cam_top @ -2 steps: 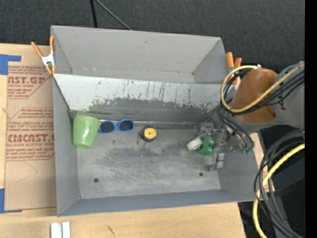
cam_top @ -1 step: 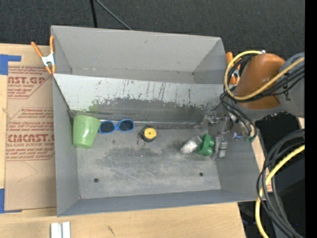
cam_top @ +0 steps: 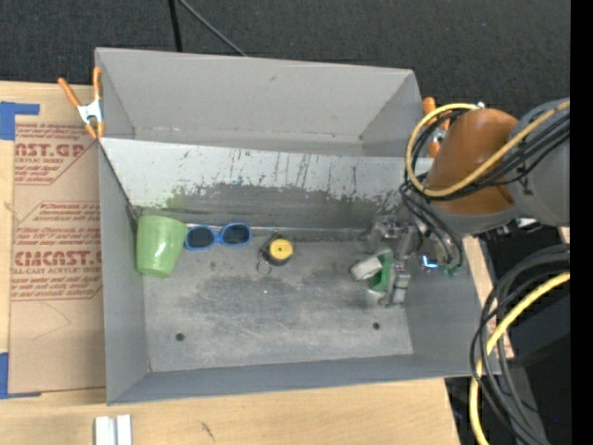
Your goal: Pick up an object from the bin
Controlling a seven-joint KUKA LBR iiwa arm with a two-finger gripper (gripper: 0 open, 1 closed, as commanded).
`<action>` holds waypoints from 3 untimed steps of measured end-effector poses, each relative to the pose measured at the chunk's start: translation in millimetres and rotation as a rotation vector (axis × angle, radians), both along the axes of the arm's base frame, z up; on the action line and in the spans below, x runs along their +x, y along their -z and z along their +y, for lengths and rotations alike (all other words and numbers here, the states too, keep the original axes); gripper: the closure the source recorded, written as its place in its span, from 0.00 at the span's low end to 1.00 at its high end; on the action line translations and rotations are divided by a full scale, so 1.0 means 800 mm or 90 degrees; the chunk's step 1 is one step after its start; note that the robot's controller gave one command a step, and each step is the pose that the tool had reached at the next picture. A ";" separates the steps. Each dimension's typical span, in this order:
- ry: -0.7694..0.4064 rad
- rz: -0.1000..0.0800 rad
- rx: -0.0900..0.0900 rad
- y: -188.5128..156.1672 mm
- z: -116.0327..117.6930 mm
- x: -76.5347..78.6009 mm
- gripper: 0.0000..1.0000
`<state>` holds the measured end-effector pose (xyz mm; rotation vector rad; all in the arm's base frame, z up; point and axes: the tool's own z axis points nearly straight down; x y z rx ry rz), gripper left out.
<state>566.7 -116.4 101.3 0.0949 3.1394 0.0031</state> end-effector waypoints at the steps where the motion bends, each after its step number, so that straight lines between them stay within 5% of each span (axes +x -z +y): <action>1: 0.073 0.001 -0.001 0.041 -0.026 -0.009 0.00; 2: 0.072 0.000 -0.001 0.041 -0.025 -0.008 0.00; 3: 0.072 0.000 -0.001 0.041 -0.025 -0.008 1.00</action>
Offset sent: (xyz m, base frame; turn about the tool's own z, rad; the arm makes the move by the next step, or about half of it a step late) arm -0.0067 -0.0219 -0.0313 0.1149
